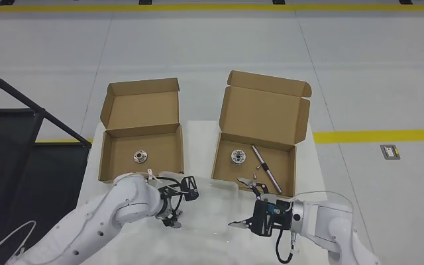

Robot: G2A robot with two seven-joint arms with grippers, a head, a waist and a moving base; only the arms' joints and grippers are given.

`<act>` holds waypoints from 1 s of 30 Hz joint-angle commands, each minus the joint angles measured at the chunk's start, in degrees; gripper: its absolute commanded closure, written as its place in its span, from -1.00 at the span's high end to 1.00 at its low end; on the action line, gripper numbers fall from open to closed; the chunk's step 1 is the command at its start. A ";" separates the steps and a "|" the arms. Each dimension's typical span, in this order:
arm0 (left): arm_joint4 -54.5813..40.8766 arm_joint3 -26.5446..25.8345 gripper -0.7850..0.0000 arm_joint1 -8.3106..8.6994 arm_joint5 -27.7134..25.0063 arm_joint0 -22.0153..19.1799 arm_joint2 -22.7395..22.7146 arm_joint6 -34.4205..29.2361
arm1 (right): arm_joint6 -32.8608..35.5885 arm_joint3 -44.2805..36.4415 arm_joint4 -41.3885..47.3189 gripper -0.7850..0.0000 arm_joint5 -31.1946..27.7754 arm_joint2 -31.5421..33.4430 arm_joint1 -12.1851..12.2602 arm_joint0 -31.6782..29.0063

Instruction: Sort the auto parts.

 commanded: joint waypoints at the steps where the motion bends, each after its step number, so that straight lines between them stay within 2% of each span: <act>1: 1.12 -0.29 1.00 -0.41 2.62 0.36 0.42 -0.34 | 0.01 0.00 0.00 1.00 0.00 0.01 0.00 0.00; 7: 5.84 0.61 0.99 -2.20 8.77 1.06 2.29 0.07 | 0.01 0.00 0.00 1.00 0.00 0.01 0.00 0.00; 10: 7.05 1.89 0.80 -3.14 10.16 1.39 3.13 0.79 | 0.01 0.00 0.00 1.00 0.00 0.01 0.00 0.00; 15: 7.16 4.19 0.34 -4.60 11.49 1.82 3.85 1.89 | 0.01 0.00 0.00 1.00 0.00 0.01 0.00 0.00; 24: 7.71 7.44 0.00 -6.66 13.25 2.66 4.38 1.85 | 0.01 0.00 0.00 1.00 0.00 0.01 0.00 0.00; 30: 7.76 8.97 -0.12 -7.34 13.33 3.40 3.58 2.45 | 0.01 0.00 0.00 1.00 0.00 0.01 0.00 0.00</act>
